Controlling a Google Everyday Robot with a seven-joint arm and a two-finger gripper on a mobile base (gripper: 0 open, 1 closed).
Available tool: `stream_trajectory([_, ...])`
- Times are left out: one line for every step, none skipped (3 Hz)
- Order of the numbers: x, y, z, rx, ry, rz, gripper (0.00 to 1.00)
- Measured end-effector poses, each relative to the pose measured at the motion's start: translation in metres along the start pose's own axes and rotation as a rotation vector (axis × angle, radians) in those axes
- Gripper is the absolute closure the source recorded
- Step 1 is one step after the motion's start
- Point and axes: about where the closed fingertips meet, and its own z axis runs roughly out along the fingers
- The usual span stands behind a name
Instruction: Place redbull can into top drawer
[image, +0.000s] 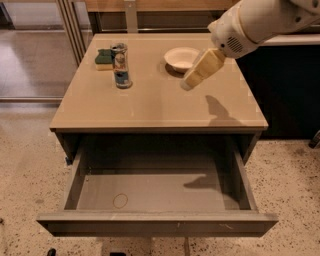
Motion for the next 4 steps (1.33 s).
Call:
stream_trajectory([-0.04,-0.012,0.036,0.015,-0.137,-0.007,0.0])
stream_trajectory([-0.082,-0.013,0.08,-0.025,-0.26,-0.013,0.0])
stream_trajectory([-0.104,-0.001,0.114,-0.094,-0.293,-0.03,0.0])
stream_trajectory([-0.104,-0.001,0.114,-0.094,-0.293,-0.03,0.0])
